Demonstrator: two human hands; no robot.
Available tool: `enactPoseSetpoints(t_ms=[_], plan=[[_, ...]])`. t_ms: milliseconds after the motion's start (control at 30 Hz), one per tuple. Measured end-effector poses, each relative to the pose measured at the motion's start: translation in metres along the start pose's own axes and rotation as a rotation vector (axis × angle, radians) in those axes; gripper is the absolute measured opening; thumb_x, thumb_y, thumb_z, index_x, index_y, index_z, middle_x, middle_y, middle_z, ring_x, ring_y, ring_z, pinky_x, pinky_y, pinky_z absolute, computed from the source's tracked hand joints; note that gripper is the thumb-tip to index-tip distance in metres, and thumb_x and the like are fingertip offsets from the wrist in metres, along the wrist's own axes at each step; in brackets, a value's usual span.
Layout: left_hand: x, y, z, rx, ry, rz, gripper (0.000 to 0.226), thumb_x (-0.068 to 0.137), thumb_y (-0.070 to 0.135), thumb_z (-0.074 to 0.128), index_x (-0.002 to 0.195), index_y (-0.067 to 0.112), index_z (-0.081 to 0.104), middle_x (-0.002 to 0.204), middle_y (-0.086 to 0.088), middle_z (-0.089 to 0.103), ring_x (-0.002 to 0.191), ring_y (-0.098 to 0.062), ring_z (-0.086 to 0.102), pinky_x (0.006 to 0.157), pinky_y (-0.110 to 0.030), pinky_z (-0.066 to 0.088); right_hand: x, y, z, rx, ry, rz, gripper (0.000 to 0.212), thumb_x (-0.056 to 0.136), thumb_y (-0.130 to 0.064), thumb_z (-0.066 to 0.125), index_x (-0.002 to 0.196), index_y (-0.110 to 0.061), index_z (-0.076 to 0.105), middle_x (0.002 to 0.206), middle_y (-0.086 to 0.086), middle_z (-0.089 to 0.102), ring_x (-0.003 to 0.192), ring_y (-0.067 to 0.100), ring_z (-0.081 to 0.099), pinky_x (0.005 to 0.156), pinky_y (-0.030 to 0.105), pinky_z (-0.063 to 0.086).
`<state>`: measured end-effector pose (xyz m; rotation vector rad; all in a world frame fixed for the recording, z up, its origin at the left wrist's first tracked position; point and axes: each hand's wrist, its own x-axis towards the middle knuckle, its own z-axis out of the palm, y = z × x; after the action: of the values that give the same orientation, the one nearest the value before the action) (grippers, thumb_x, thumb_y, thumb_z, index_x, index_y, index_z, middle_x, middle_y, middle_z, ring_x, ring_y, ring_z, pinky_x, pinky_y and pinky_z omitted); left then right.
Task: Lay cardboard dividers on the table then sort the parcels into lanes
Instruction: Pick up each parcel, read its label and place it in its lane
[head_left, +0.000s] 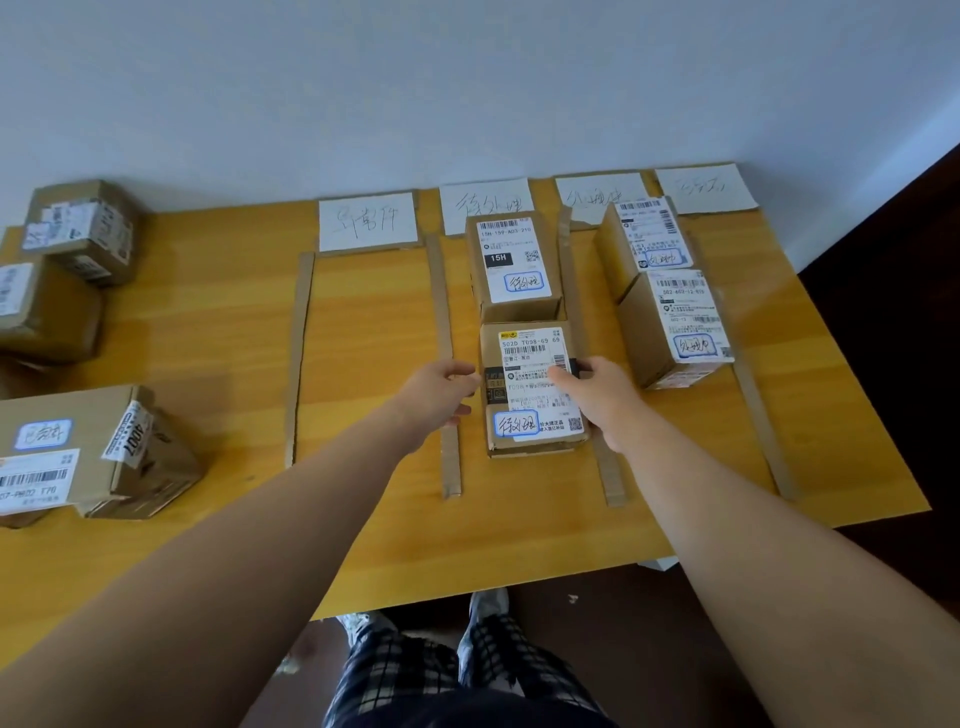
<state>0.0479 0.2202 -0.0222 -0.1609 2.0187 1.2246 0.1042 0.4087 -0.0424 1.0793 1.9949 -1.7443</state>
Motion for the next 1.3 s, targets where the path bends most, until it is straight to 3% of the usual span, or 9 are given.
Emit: enactPoseSetpoints(t_ms=[200, 367, 500, 700, 833, 933, 1100, 1300], plan=[[0.001, -0.002, -0.013, -0.044, 0.059, 0.012, 0.029, 0.097, 0.026, 0.053, 0.123, 0.014, 0.056, 0.108, -0.007, 0.065, 0.083, -0.017, 0.062, 0.072, -0.027, 0.053, 0.007, -0.006, 0.007, -0.012, 0.054, -0.025, 0.033, 0.091, -0.023, 0.064, 0.118, -0.012, 0.049, 0.106, 0.009, 0.067, 0.083, 0.022, 0.068, 0.068, 0.037, 0.059], [-0.002, 0.002, -0.019, -0.072, 0.074, 0.033, 0.019, 0.098, 0.024, 0.051, 0.115, 0.016, 0.055, 0.099, -0.001, 0.064, 0.09, -0.019, 0.062, 0.074, -0.026, 0.052, 0.01, -0.012, 0.011, -0.058, 0.101, -0.034, 0.031, 0.092, -0.025, 0.064, 0.115, -0.013, 0.048, 0.11, 0.012, 0.067, 0.09, 0.027, 0.069, 0.08, 0.047, 0.059], [-0.005, 0.005, -0.025, -0.076, 0.092, 0.046, 0.014, 0.098, 0.024, 0.051, 0.11, 0.017, 0.056, 0.098, 0.0, 0.064, 0.089, -0.019, 0.062, 0.076, -0.029, 0.052, 0.008, -0.019, 0.011, -0.126, 0.161, -0.064, 0.046, 0.092, -0.029, 0.063, 0.129, -0.011, 0.044, 0.112, 0.01, 0.065, 0.089, 0.025, 0.069, 0.079, 0.046, 0.059], [-0.017, 0.009, -0.041, -0.062, 0.101, 0.087, 0.019, 0.098, 0.024, 0.051, 0.114, 0.016, 0.057, 0.109, -0.006, 0.064, 0.094, -0.02, 0.063, 0.074, -0.027, 0.052, -0.009, -0.033, 0.014, -0.401, 0.324, -0.232, 0.04, 0.092, -0.03, 0.057, 0.128, -0.015, 0.05, 0.125, 0.005, 0.056, 0.116, 0.027, 0.052, 0.092, 0.043, 0.051], [-0.032, 0.01, -0.066, -0.069, 0.114, 0.125, 0.019, 0.098, 0.025, 0.051, 0.113, 0.016, 0.058, 0.109, -0.006, 0.064, 0.096, -0.023, 0.064, 0.079, -0.032, 0.053, -0.024, -0.049, 0.028, -0.405, 0.306, -0.299, 0.033, 0.091, -0.026, 0.055, 0.123, -0.018, 0.051, 0.122, 0.005, 0.056, 0.113, 0.028, 0.054, 0.09, 0.045, 0.052], [-0.045, 0.012, -0.096, -0.06, 0.135, 0.17, 0.019, 0.097, 0.025, 0.052, 0.113, 0.016, 0.058, 0.109, -0.005, 0.065, 0.094, -0.02, 0.065, 0.073, -0.027, 0.054, -0.036, -0.067, 0.048, -0.373, 0.306, -0.37, 0.036, 0.092, -0.021, 0.054, 0.128, -0.019, 0.05, 0.13, 0.005, 0.052, 0.109, 0.023, 0.055, 0.076, 0.033, 0.051], [-0.065, 0.0, -0.164, 0.014, 0.199, 0.269, 0.021, 0.097, 0.026, 0.051, 0.115, 0.017, 0.057, 0.11, -0.005, 0.065, 0.097, -0.02, 0.063, 0.079, -0.028, 0.052, -0.059, -0.095, 0.11, -0.338, 0.271, -0.467, 0.038, 0.095, -0.017, 0.053, 0.133, -0.014, 0.048, 0.131, 0.005, 0.053, 0.081, 0.01, 0.05, 0.058, 0.015, 0.038], [-0.079, -0.053, -0.265, 0.159, 0.273, 0.307, 0.019, 0.095, 0.026, 0.054, 0.112, 0.02, 0.059, 0.111, -0.01, 0.064, 0.102, -0.027, 0.059, 0.094, -0.042, 0.048, -0.094, -0.098, 0.219, -0.302, 0.218, -0.429, 0.036, 0.097, -0.021, 0.052, 0.132, -0.017, 0.047, 0.119, 0.003, 0.053, 0.071, 0.007, 0.048, 0.067, 0.029, 0.046]])
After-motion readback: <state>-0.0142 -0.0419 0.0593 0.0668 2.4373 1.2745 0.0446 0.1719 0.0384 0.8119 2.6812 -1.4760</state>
